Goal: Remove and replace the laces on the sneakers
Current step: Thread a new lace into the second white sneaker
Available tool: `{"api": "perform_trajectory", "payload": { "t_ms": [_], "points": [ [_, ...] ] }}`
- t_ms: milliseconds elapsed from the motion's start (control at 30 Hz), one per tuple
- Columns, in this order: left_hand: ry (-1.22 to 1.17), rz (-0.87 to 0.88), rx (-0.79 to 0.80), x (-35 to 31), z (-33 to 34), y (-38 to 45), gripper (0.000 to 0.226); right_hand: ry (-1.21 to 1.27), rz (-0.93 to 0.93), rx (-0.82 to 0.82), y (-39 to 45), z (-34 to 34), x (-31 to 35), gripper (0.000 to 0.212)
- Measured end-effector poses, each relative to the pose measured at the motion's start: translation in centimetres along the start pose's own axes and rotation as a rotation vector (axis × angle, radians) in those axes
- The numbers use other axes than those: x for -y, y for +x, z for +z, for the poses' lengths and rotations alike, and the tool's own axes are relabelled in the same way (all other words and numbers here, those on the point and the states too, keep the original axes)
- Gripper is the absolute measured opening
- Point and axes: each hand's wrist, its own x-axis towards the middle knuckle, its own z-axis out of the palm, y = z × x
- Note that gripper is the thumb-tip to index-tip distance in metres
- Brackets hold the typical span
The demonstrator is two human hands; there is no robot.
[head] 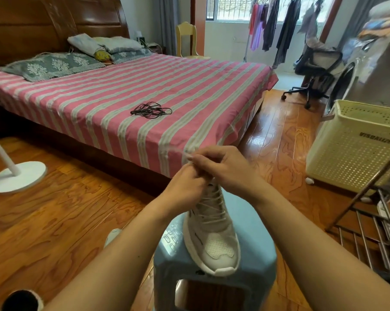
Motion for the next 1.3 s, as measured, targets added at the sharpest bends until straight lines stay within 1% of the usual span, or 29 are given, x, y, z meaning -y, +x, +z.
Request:
{"api": "perform_trajectory", "payload": {
  "t_ms": [67,133,233,300,333,367,400,467,500,533,600,633,667,733,767,800,867,900,933,967,1033,1100,1167,1200,1300],
  "points": [
    [-0.087,-0.045,-0.011,-0.6,-0.2,-0.1,0.030,-0.250,-0.092,-0.005,0.1,-0.2,-1.0,0.028],
    [-0.172,-0.064,-0.007,-0.4,-0.4,0.2,0.028,-0.451,-0.154,-0.031,0.0,-0.7,-2.0,0.037],
    [-0.269,-0.098,0.068,-0.4,-0.9,0.2,0.044,-0.551,-0.128,-0.103,-0.2,-1.7,-2.6,0.028],
    [-0.312,-0.086,0.058,-0.2,-1.0,0.3,0.039,-0.654,-0.118,-0.224,-0.2,-2.6,-2.5,0.025],
    [-0.340,-0.089,0.049,-0.2,-1.1,0.3,0.038,-0.641,-0.072,-0.271,-0.2,-3.1,-2.2,0.024],
    [-0.349,-0.092,0.042,-0.2,-1.3,0.2,0.035,-0.563,0.021,-0.262,-0.2,-3.6,-2.0,0.021],
    [-0.355,-0.094,0.042,-0.4,-1.4,0.1,0.030,-0.435,0.139,-0.181,-0.4,-3.9,-1.7,0.018],
    [-0.360,-0.082,0.075,-0.3,-1.8,0.0,0.015,-0.186,0.388,0.126,-1.4,-3.8,-1.1,0.015],
    [-0.355,-0.071,0.094,-0.2,-2.0,0.0,0.013,-0.127,0.449,0.233,-2.0,-3.6,-0.9,0.015],
    [-0.343,-0.056,0.103,0.0,-2.1,0.1,0.014,-0.073,0.477,0.260,-2.4,-3.4,-0.9,0.015],
    [-0.259,0.005,0.063,0.5,-2.0,0.2,0.017,0.063,0.511,0.178,-2.7,-3.3,-1.0,0.020],
    [-0.167,0.059,0.015,0.8,-1.7,0.3,0.020,0.125,0.535,0.145,-2.7,-3.3,-1.1,0.027],
    [-0.048,0.138,-0.035,1.0,-1.4,0.2,0.022,0.152,0.563,0.129,-2.6,-3.2,-0.9,0.037],
    [0.154,0.354,-0.133,1.1,-0.5,0.0,0.023,0.102,0.643,0.106,-2.5,-2.9,-0.7,0.055],
    [0.208,0.450,-0.180,1.3,-0.2,-0.1,0.021,0.112,0.684,0.083,-2.4,-2.7,-0.6,0.054],
    [0.249,0.523,-0.222,1.5,0.0,-0.1,0.018,0.178,0.724,0.059,-2.4,-2.5,-0.5,0.050],
    [0.313,0.607,-0.292,1.9,0.3,-0.2,0.018,0.398,0.772,0.058,-2.4,-2.2,-0.1,0.037],
    [0.319,0.617,-0.303,2.0,0.4,-0.3,0.020,0.521,0.775,0.062,-2.4,-1.9,0.1,0.027],
    [0.294,0.598,-0.291,1.9,0.4,-0.4,0.021,0.635,0.758,0.039,-2.4,-1.5,0.3,0.017],
    [0.241,0.547,-0.256,1.8,0.3,-0.6,0.021,0.718,0.725,-0.018,-2.4,-1.2,0.2,0.012],
    [0.124,0.392,-0.139,1.6,-0.2,-1.1,0.020,0.800,0.649,-0.167,-2.5,-0.7,-0.3,0.017],
    [0.073,0.241,0.000,1.6,-1.0,-1.7,0.016,0.851,0.600,-0.289,-3.1,-0.8,-0.5,0.022],
    [0.021,0.148,0.082,1.8,-1.8,-2.6,0.021,0.861,0.618,-0.398,-4.1,-1.4,-0.7,0.023],
    [-0.030,0.095,0.075,2.1,-2.2,-3.1,0.027,0.865,0.652,-0.467,-4.7,-1.7,-1.0,0.021],
    [-0.197,-0.060,-0.040,3.6,-3.5,-3.8,0.044,0.955,0.792,-0.670,-5.9,-2.2,-2.7,0.012]
  ]
}}
